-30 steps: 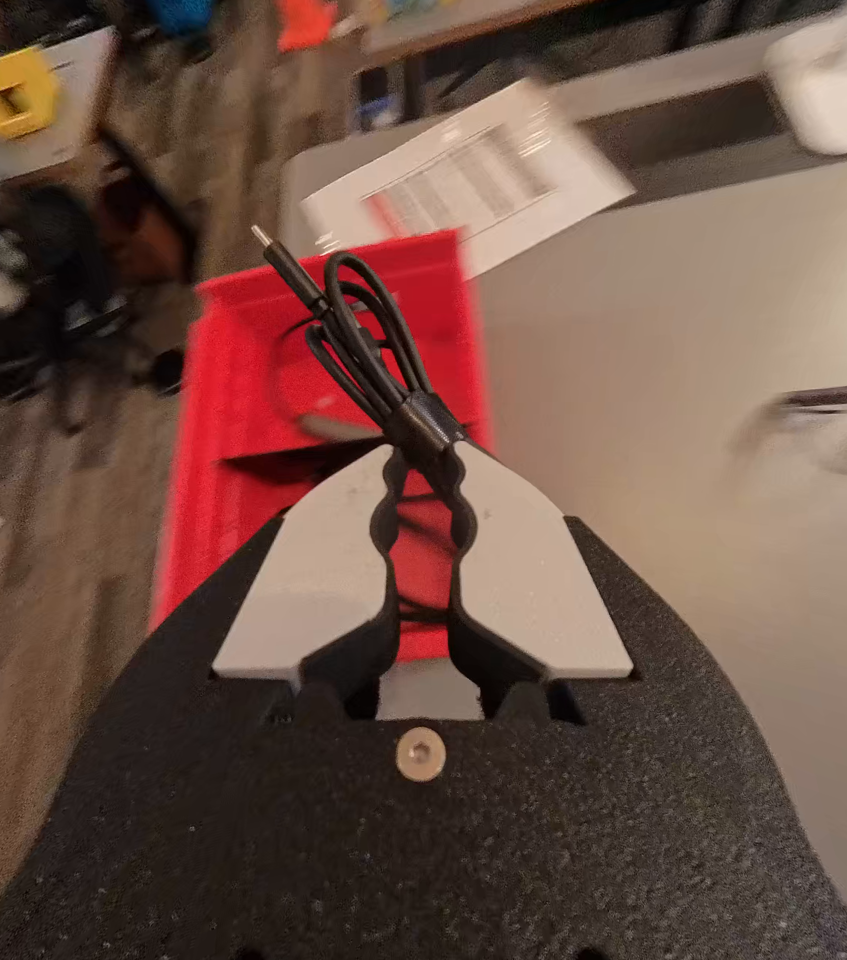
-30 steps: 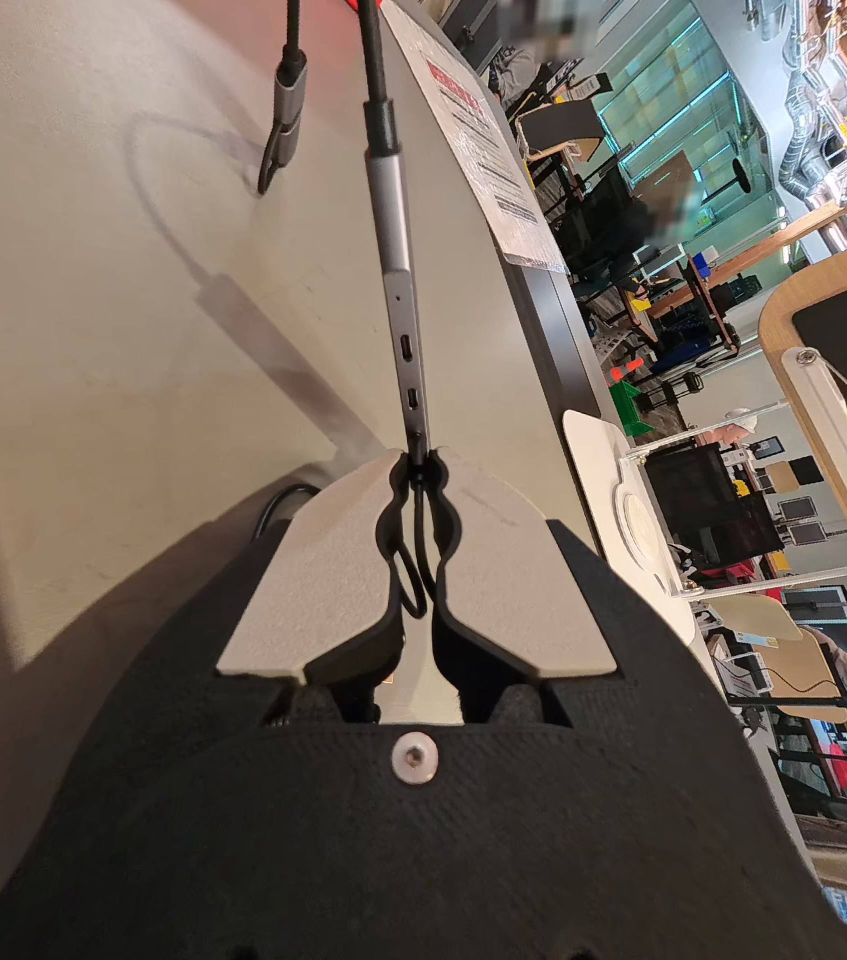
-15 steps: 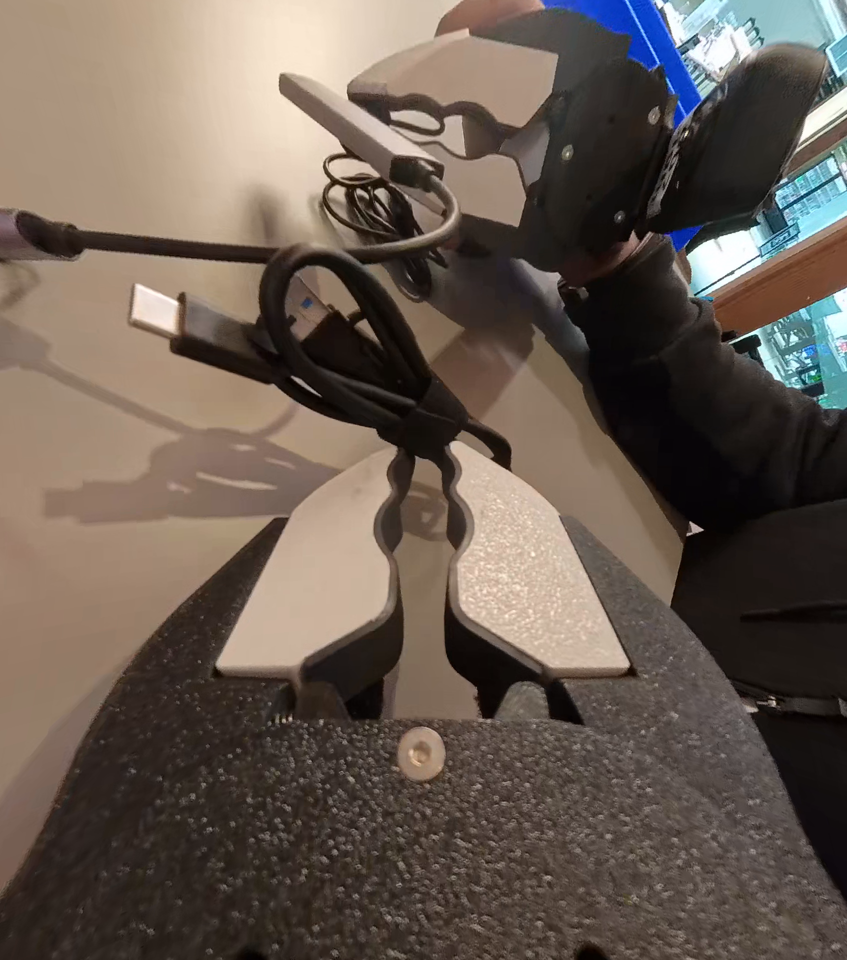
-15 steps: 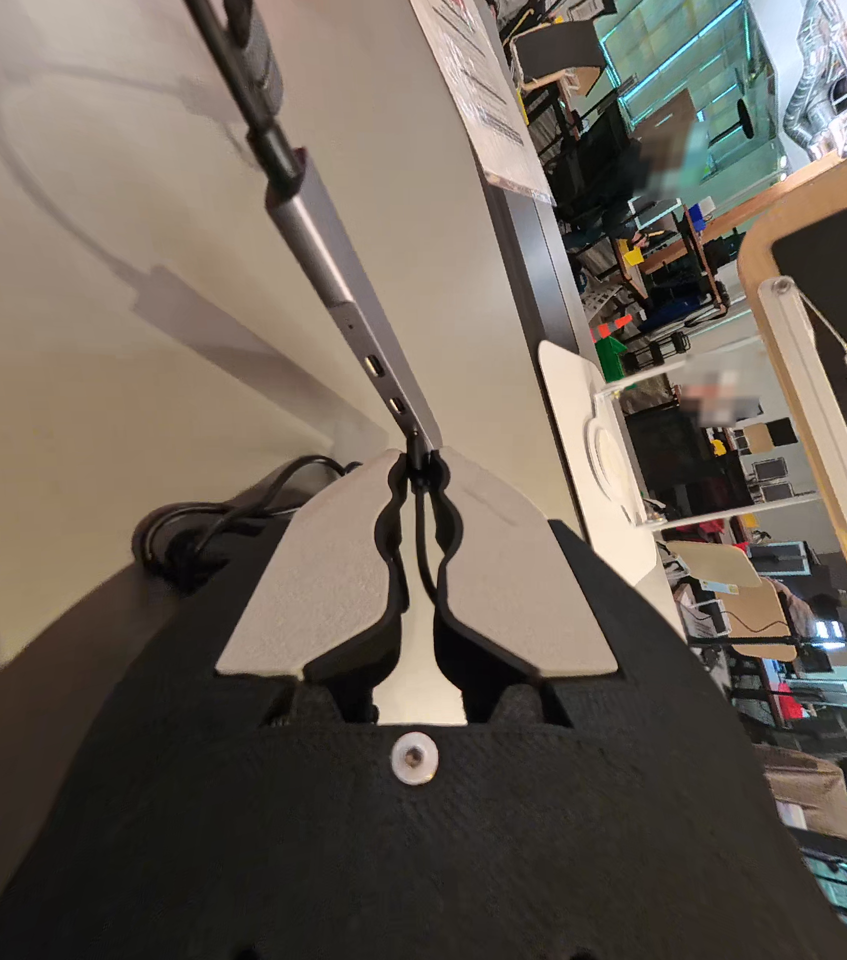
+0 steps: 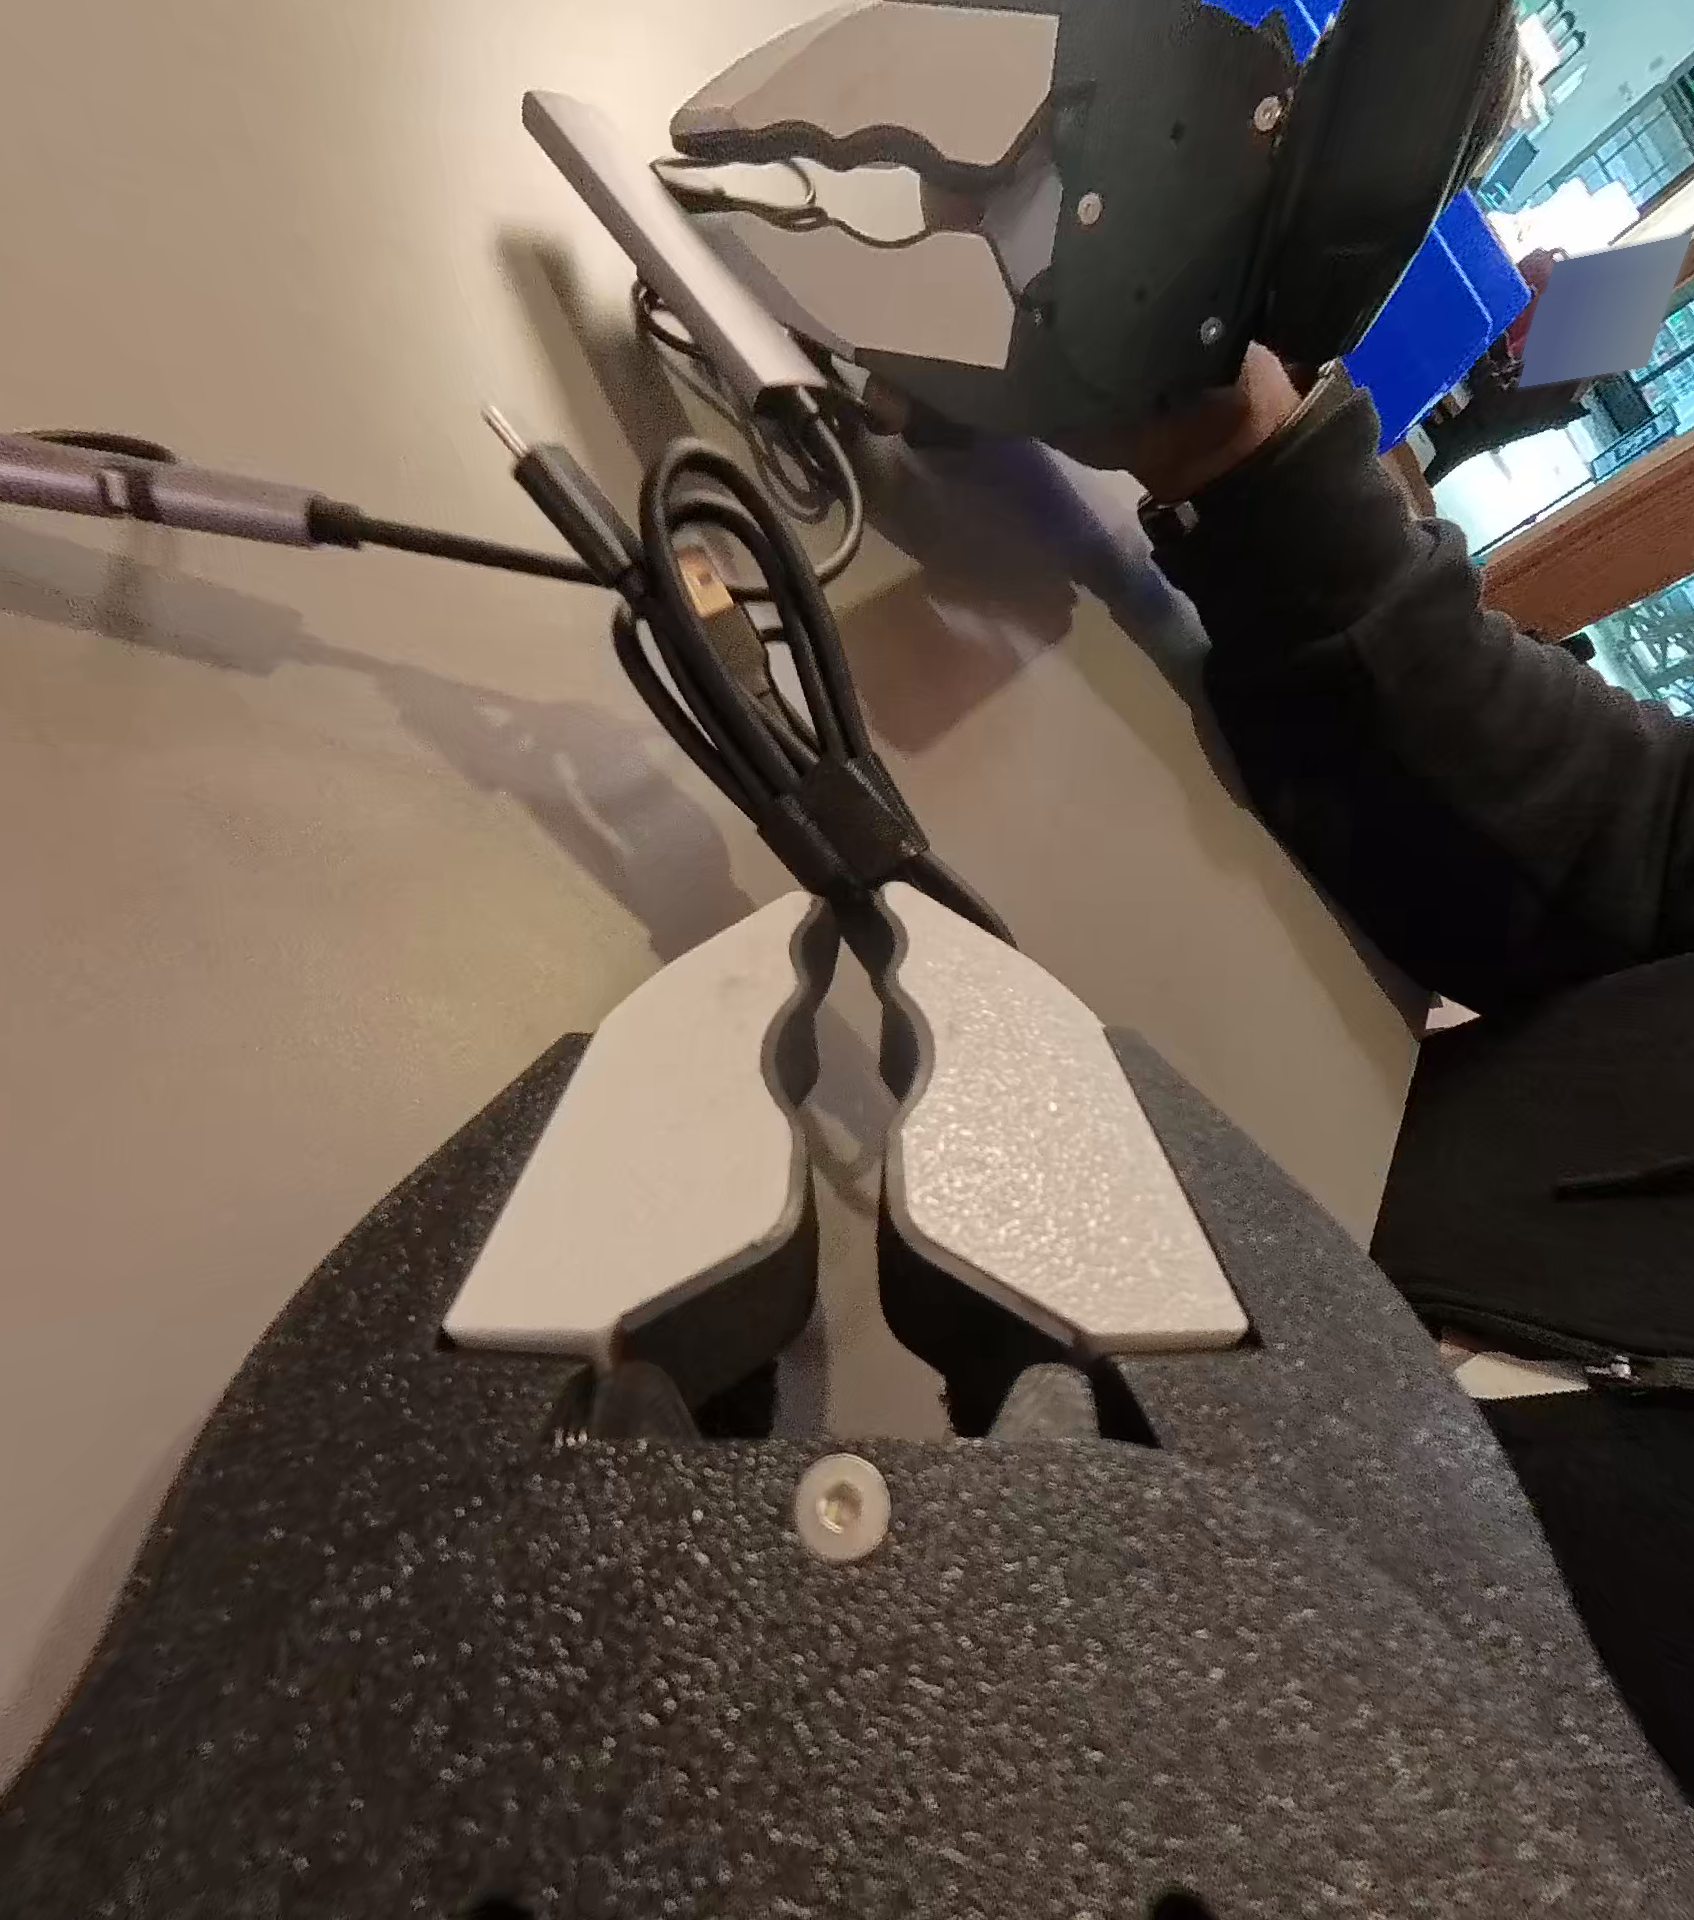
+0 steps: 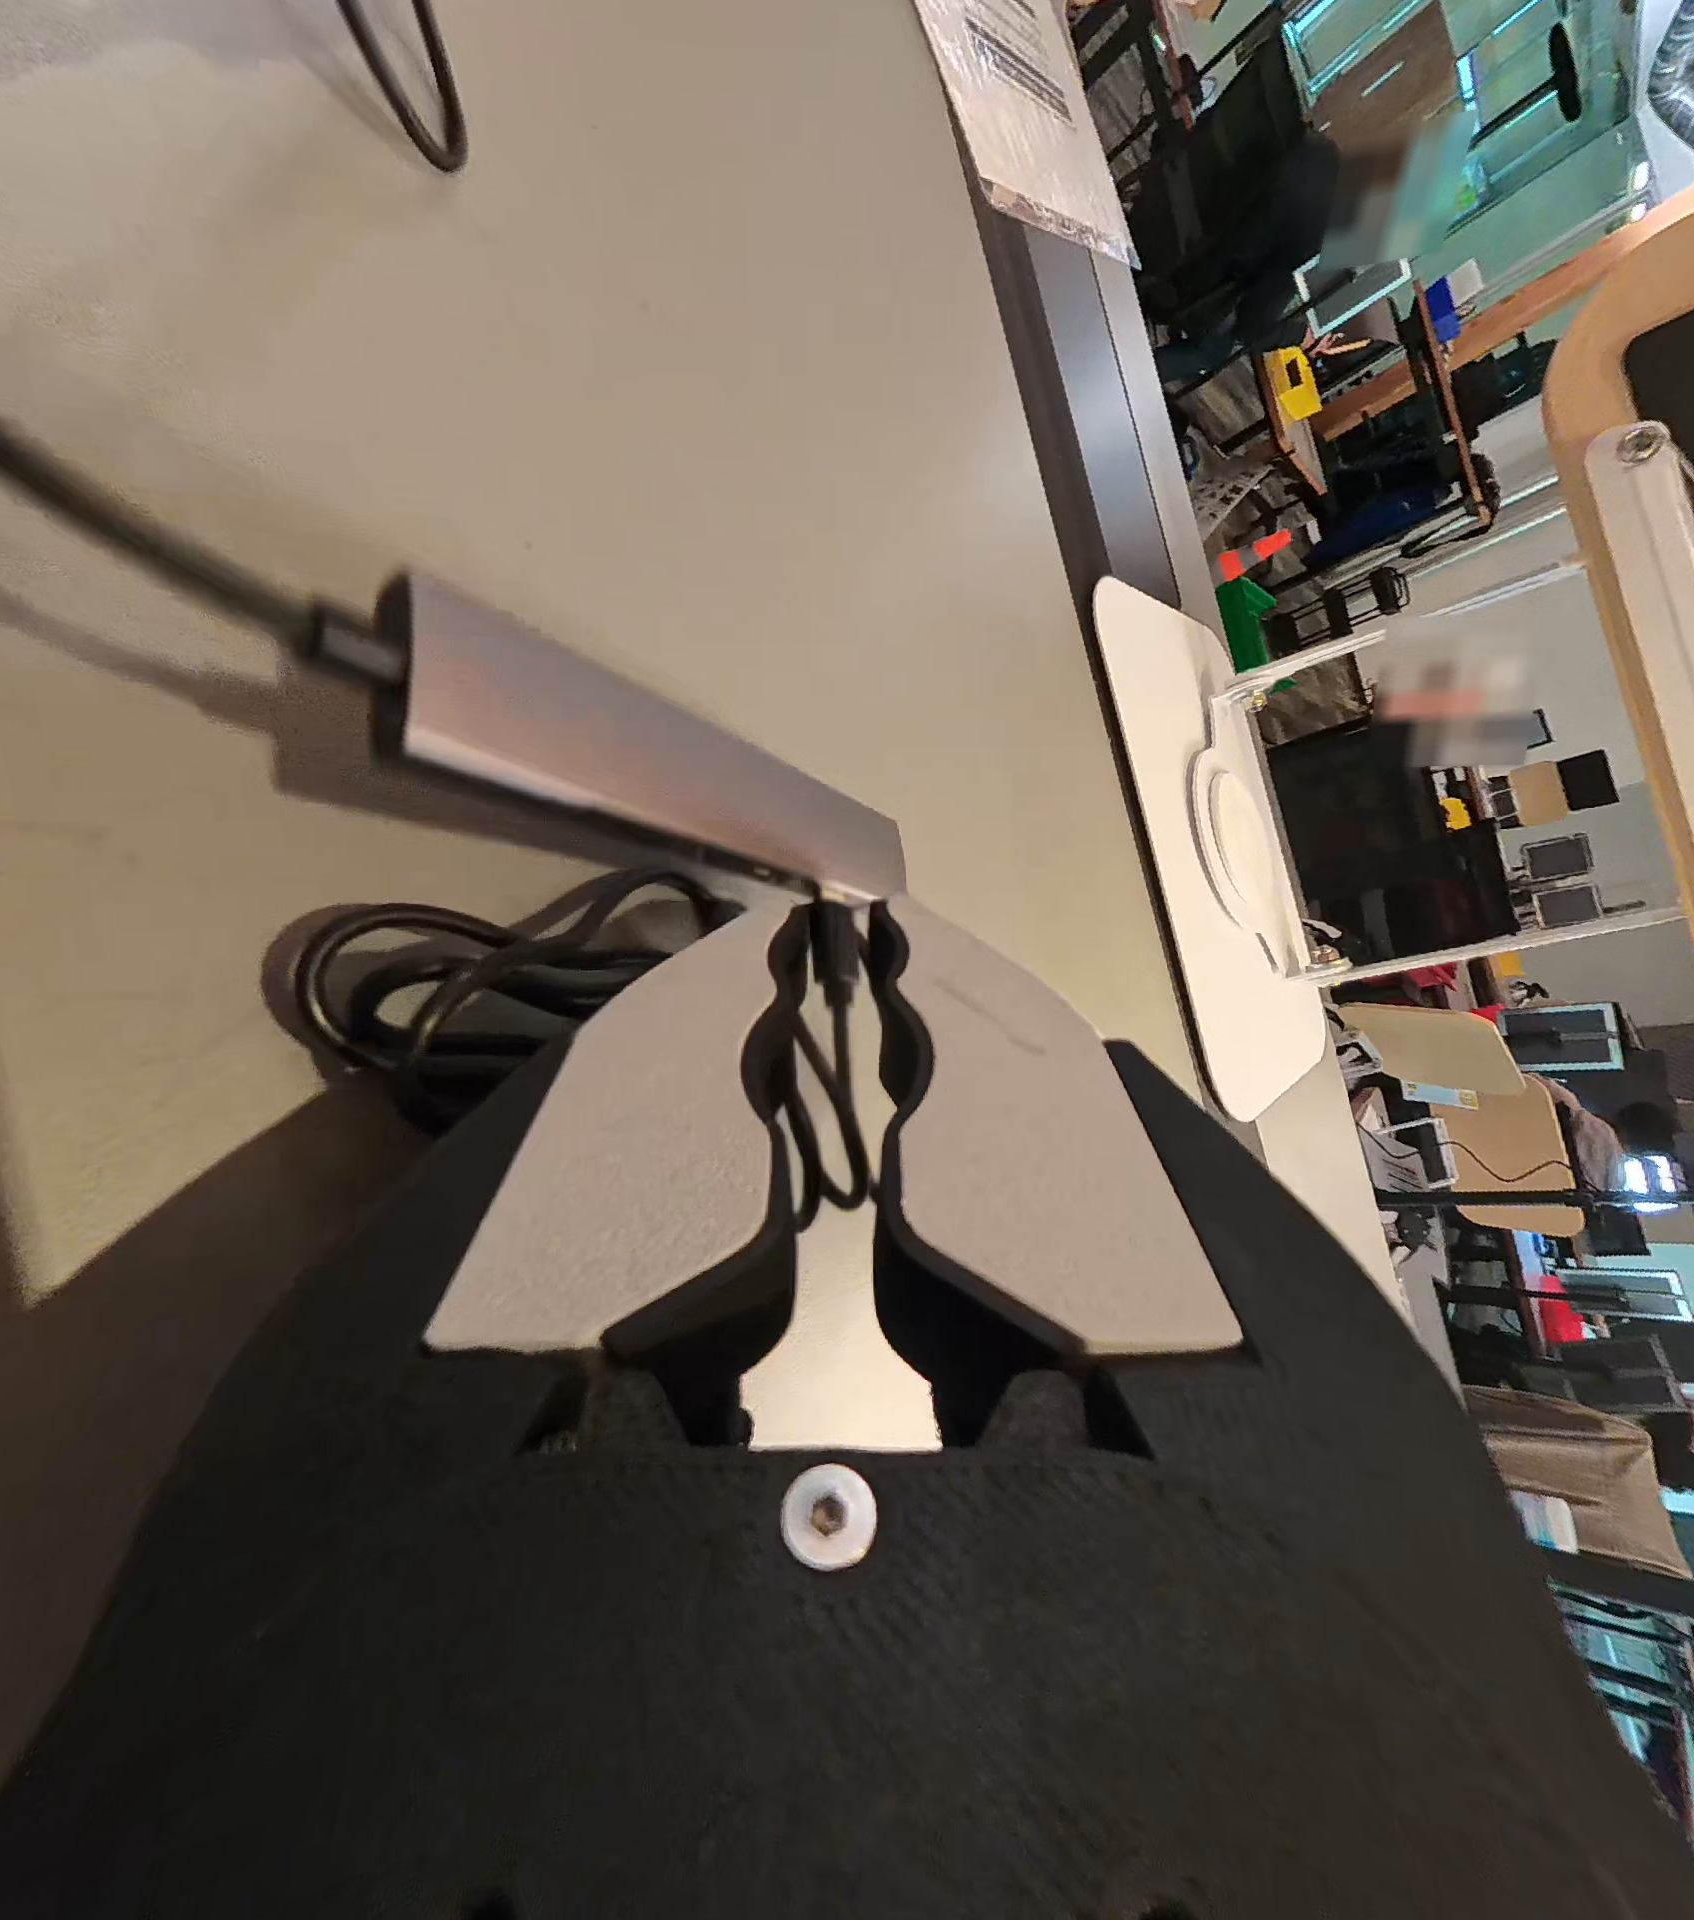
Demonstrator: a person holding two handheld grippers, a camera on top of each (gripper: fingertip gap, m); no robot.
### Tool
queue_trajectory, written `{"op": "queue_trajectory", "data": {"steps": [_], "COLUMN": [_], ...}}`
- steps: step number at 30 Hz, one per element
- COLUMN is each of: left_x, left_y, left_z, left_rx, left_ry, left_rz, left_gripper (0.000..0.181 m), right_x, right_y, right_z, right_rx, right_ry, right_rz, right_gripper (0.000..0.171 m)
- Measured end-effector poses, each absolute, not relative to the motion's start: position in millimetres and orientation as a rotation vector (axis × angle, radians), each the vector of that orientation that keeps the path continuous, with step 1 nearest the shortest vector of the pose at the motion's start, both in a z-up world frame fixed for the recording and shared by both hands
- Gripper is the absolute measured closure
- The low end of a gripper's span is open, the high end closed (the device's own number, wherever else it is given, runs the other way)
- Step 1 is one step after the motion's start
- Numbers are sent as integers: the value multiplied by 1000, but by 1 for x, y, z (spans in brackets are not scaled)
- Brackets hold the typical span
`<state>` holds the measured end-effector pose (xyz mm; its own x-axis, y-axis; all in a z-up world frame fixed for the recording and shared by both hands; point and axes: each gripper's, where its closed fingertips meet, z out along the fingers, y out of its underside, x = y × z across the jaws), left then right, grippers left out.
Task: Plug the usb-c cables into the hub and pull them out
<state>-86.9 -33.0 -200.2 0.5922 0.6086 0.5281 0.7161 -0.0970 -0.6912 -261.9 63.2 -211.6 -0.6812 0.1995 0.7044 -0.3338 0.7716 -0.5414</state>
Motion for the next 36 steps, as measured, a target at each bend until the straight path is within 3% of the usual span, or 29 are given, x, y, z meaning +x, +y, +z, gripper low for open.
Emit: {"op": "queue_trajectory", "data": {"steps": [8, 14, 16, 20, 27, 36], "left_x": [-79, -71, -71, -75, -104, -202], "left_y": [-36, -23, -16, -4, 30, 46], "left_z": [-202, -217, -221, -231, -207, -138], "left_rx": [-1795, -2043, -2105, -2236, -1990, -1567], "left_ry": [-1069, -1024, -1001, -917, -927, -786], "left_rz": [-142, -24, 9, 150, 88, 224], "left_gripper": [181, 135, 127, 156, 158, 158], "right_x": [-262, -257, -251, -228, -200, -221], "right_y": [76, 86, 90, 88, 87, 98], "right_z": [-207, -198, -195, -188, -170, -128], "right_rx": [81, 57, 43, -47, -199, -466], "right_ry": [-2181, -2148, -2136, -2190, -2194, -1987], "right_rz": [830, 818, 833, 1006, 1335, 1856], "right_gripper": [156, 157, 158, 159, 161, 156]}}
